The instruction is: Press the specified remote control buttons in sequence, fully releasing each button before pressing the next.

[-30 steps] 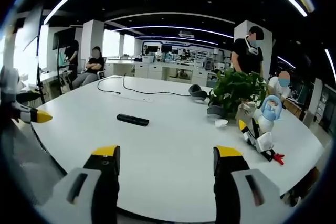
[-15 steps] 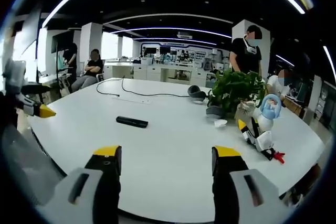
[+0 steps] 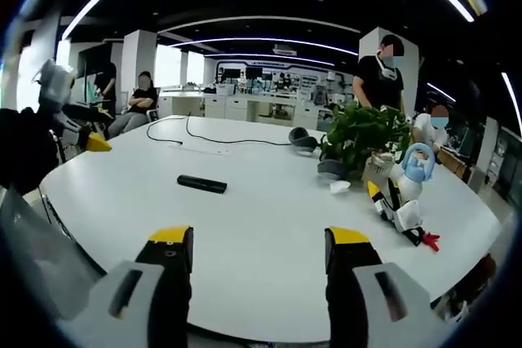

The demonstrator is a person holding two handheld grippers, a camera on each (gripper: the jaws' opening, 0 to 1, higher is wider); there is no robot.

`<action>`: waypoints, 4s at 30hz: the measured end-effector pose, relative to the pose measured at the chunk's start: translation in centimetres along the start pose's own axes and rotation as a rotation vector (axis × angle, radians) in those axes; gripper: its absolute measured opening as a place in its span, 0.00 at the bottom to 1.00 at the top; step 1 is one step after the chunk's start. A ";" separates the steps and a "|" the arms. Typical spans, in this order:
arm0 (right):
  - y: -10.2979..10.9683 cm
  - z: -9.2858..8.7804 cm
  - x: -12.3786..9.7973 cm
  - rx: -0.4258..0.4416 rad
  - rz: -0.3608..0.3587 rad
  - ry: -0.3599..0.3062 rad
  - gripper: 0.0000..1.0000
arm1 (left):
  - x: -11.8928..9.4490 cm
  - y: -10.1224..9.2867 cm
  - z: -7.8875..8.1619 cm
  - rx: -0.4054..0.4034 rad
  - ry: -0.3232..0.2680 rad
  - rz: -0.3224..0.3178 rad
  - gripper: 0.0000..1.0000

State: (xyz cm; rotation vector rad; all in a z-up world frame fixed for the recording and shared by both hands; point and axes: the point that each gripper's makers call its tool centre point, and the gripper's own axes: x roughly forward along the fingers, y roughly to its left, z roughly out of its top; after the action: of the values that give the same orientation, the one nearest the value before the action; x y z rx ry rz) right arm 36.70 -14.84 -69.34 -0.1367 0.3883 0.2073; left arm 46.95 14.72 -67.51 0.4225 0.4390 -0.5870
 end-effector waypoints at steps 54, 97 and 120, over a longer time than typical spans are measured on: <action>0.3 -2.8 1.3 -0.029 0.010 0.168 0.64 | 24.0 1.3 -9.8 0.383 0.620 -0.475 0.34; 0.2 -2.3 0.9 -0.031 0.007 0.139 0.63 | 20.3 -2.4 -11.3 0.295 0.595 -0.526 0.24; 0.7 -1.2 0.7 -0.014 0.029 0.077 0.63 | 14.9 -7.1 -12.9 0.338 0.648 -0.547 0.24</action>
State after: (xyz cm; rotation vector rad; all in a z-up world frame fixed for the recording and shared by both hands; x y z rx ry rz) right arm 36.73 -14.26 -70.78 -0.1528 0.4656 0.2337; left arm 50.31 9.34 -87.51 0.8334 1.1025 -1.0640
